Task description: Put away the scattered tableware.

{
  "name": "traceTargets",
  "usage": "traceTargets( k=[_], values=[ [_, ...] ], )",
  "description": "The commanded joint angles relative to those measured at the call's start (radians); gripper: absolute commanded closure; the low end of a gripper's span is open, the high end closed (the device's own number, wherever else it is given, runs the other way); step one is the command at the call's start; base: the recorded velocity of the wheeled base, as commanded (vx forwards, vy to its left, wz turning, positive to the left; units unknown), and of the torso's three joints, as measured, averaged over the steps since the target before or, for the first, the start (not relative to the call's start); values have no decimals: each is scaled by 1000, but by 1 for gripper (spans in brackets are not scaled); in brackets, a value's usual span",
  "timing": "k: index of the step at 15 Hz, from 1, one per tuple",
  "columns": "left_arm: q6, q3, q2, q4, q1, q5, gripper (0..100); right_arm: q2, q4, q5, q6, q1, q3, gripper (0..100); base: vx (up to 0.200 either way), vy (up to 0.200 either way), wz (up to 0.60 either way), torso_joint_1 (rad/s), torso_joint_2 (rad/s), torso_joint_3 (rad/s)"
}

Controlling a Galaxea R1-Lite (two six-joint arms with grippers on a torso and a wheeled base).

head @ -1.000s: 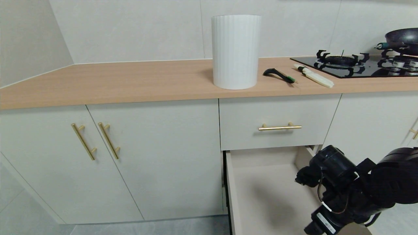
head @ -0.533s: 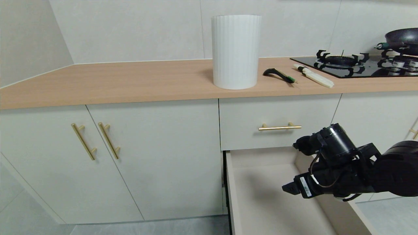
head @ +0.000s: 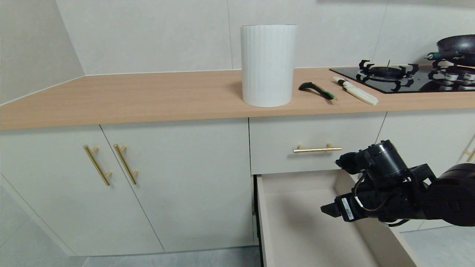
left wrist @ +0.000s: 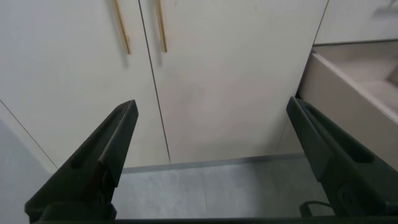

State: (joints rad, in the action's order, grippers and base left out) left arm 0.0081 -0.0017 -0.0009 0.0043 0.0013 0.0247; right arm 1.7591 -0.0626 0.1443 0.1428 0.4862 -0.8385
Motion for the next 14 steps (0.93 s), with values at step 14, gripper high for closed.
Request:
traceTargets(
  k=[14],
  values=[
    [0,0,1,0,0,0,0,10,1,1,-2,2,4,0,0,0,0,155,-455,-299]
  ],
)
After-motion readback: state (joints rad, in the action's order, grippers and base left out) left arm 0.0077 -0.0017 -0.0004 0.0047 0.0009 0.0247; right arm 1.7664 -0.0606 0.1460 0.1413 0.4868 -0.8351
